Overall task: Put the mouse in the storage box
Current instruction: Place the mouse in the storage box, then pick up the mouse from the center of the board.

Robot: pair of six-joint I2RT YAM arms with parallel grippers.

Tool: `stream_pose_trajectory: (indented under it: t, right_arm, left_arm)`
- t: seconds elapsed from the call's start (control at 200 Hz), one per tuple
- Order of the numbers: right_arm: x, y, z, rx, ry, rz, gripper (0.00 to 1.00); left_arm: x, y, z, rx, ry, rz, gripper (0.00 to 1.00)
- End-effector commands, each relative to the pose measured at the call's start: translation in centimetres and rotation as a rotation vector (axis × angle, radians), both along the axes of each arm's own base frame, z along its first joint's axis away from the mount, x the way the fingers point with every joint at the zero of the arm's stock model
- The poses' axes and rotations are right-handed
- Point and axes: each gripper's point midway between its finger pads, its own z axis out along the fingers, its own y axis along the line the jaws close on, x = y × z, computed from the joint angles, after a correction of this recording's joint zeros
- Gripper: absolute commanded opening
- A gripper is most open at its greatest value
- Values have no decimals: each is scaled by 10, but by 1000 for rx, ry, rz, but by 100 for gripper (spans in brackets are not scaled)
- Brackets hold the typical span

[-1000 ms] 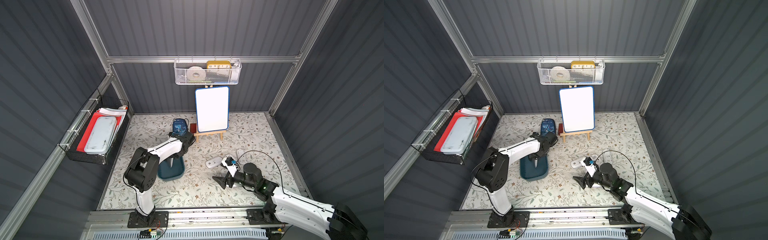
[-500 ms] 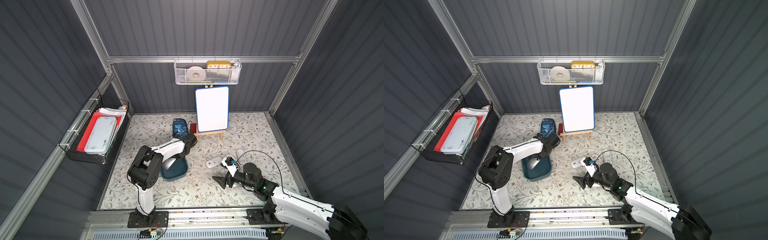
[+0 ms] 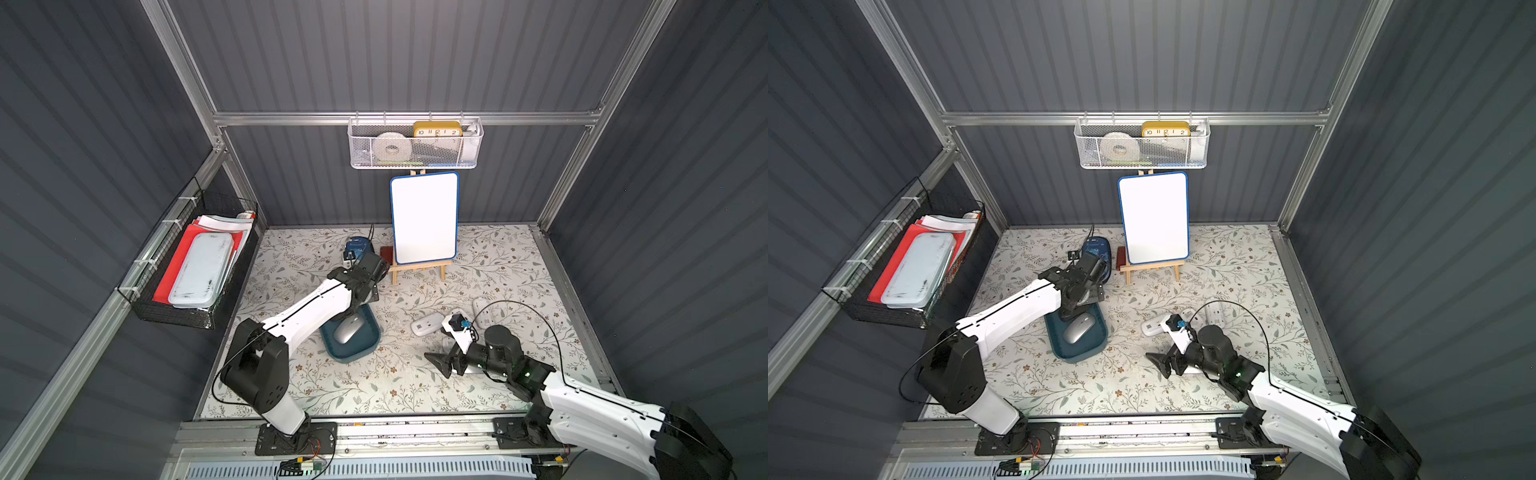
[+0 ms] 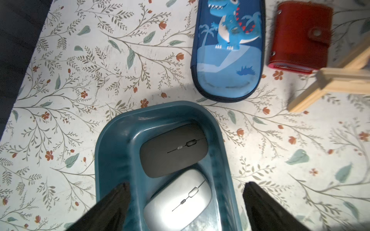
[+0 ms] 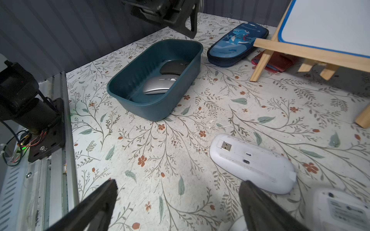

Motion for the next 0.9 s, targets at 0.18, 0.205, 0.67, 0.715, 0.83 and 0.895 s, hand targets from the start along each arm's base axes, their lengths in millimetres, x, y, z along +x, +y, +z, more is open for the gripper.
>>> stream_pose_trajectory:
  t: [0.18, 0.205, 0.67, 0.715, 0.83, 0.895]
  right_arm:
    - [67, -75, 1, 57, 170, -712, 99]
    - [66, -76, -2, 29, 204, -707, 99]
    - [63, -137, -32, -252, 573, -881, 98]
    - [69, -150, -32, -296, 579, -940, 97]
    - [86, -168, -43, -358, 617, -1006, 93]
    - [94, -169, -50, -372, 668, -1001, 89]
  left_arm:
    - [-20, 0, 112, -292, -336, -66, 99]
    - [-23, 4, 121, -315, -371, -57, 99]
    - [-58, 28, 136, -425, -452, -79, 99]
    - [-60, 25, 132, -437, -448, -92, 100]
    - [-62, 23, 132, -442, -447, -113, 99]
    - [-61, 26, 132, -431, -448, -107, 99]
